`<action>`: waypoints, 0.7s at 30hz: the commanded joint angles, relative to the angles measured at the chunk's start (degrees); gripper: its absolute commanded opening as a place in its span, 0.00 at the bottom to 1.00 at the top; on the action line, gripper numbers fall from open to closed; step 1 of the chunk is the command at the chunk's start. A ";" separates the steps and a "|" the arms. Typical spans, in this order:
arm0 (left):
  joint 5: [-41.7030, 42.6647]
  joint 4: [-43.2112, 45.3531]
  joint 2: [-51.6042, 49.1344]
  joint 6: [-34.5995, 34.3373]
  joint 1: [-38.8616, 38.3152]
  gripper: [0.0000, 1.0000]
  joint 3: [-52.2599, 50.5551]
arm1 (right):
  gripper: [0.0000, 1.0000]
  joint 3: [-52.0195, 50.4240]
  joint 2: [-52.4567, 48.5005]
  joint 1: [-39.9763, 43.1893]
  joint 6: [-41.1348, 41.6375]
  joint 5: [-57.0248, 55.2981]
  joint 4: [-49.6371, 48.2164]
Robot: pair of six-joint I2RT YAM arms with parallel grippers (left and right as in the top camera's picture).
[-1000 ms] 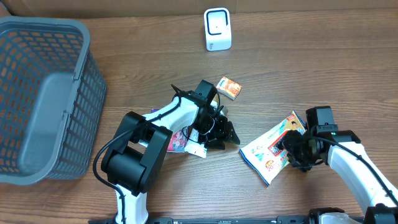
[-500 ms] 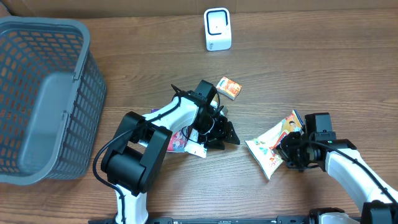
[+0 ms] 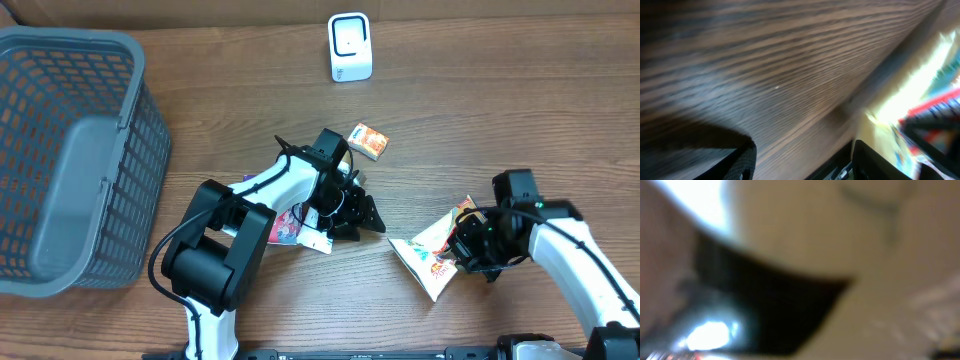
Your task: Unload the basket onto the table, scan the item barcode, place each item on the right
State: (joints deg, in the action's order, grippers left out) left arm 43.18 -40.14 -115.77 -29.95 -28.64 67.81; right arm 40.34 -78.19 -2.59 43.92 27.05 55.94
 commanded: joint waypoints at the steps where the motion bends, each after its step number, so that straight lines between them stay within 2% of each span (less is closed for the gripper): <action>1: -14.40 -2.16 -0.87 0.20 2.19 0.57 -3.06 | 0.04 6.54 0.39 0.37 1.09 6.58 4.83; 5: -15.72 -3.30 0.90 0.17 2.78 0.58 -3.06 | 0.04 8.33 0.42 0.35 1.66 13.66 6.49; 9: -15.69 -4.04 1.27 -0.98 2.80 0.59 -3.06 | 0.04 8.33 0.35 0.35 15.74 19.76 10.29; 14: -15.39 -4.28 1.25 -2.47 2.80 0.59 -3.06 | 0.04 8.26 0.31 0.35 27.04 24.35 16.68; 21: -15.08 -4.63 1.25 -2.91 2.80 0.60 -3.06 | 0.04 8.26 0.31 0.35 29.18 30.08 18.25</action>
State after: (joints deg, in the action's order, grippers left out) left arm 36.58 -44.18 -113.03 -31.68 -26.85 66.89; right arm 47.62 -78.17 -2.35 69.69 52.40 74.32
